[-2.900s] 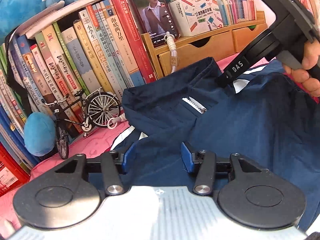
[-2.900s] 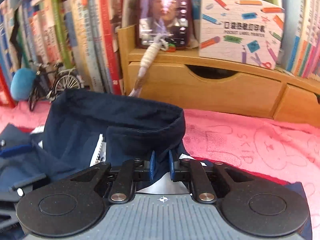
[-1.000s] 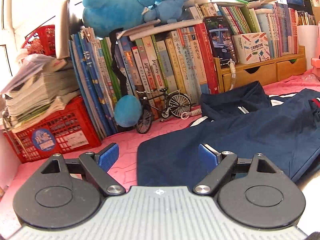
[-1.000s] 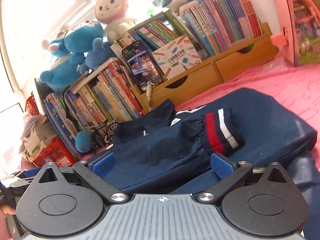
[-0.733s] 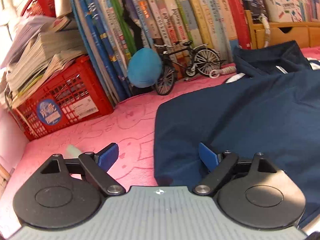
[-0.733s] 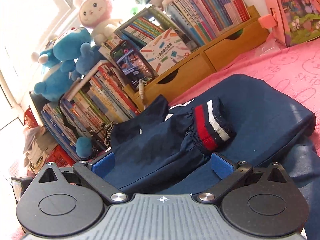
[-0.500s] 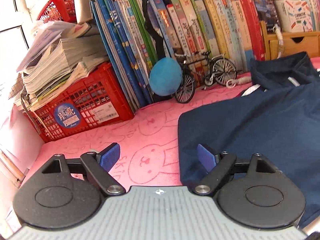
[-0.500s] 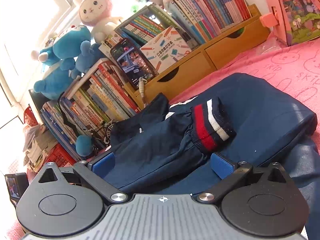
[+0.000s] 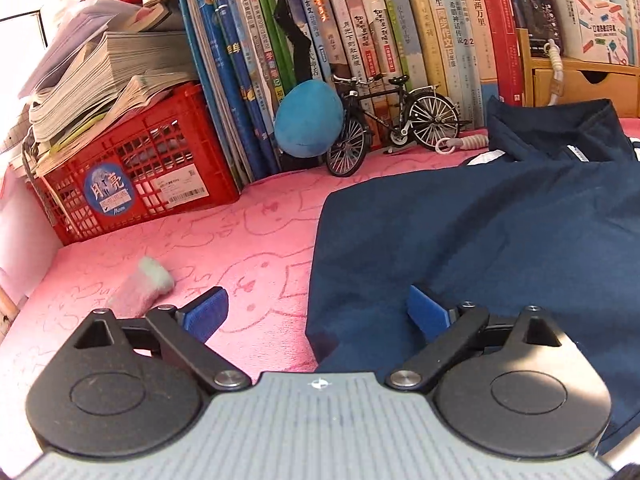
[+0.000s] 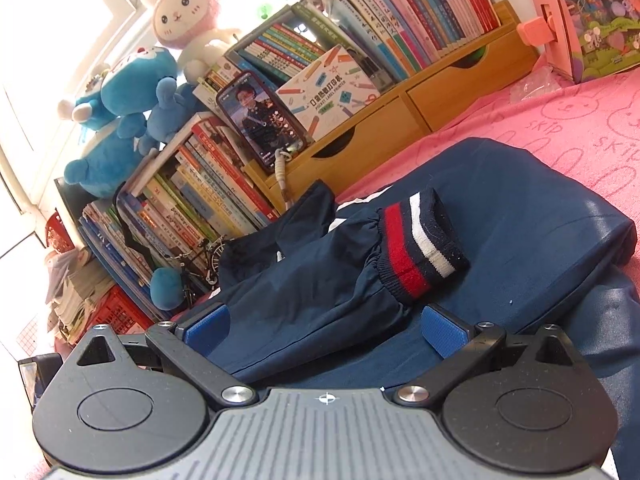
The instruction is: Fold clothes
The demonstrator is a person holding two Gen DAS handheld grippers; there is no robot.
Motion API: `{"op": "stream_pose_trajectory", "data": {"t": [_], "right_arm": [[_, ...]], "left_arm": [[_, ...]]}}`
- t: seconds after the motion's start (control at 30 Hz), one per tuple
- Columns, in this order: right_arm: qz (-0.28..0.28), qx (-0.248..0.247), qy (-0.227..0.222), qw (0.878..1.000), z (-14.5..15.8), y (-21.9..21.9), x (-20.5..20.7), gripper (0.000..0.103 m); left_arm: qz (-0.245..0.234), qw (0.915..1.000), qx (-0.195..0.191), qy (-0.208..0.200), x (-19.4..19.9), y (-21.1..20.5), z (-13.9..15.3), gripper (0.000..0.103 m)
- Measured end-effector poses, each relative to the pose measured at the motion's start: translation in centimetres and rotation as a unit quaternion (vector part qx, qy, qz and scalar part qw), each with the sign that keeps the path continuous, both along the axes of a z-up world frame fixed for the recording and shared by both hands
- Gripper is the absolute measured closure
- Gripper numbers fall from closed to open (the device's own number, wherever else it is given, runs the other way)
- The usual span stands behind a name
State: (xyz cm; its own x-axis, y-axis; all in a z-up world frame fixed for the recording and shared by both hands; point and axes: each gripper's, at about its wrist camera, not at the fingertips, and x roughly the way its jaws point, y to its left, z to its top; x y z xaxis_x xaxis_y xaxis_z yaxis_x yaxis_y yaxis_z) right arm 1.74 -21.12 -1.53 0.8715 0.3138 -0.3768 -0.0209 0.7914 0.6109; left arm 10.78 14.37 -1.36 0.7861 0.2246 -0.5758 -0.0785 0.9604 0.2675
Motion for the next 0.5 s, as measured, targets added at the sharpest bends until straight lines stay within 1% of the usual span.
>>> {"op": "stream_pose_trajectory", "data": {"t": [0.03,0.13,0.2,0.23,0.3,0.37,0.5], "right_arm": [[0.000,0.002,0.000,1.000,0.0,0.0,0.0,0.000],[0.000,0.011,-0.002,1.000,-0.1,-0.3,0.1,0.000],[0.000,0.018,-0.004,1.000,-0.2,-0.5,0.1,0.000],[-0.001,0.021,-0.005,1.000,-0.2,-0.6,0.1,0.000],[-0.001,0.028,-0.008,1.000,-0.3,-0.9,0.1,0.000],[-0.002,0.030,-0.009,1.000,-0.3,-0.9,0.1,0.000],[-0.002,0.030,-0.010,0.999,-0.3,-0.9,0.1,0.000]], "left_arm": [[0.001,1.0000,0.000,0.000,-0.1,0.1,-0.1,0.004],[0.014,0.9996,0.026,-0.002,-0.9,0.2,-0.4,0.004],[0.027,0.9991,0.032,-0.003,-1.8,0.7,-0.2,0.004],[0.031,0.9991,0.029,-0.004,-2.7,1.2,0.3,0.004],[0.027,0.9995,0.010,-0.012,-5.2,2.2,1.8,0.005],[0.014,0.9995,-0.019,-0.021,-7.7,2.8,3.3,0.005],[-0.025,0.9966,-0.071,-0.033,-13.7,2.6,4.5,0.005]]}}
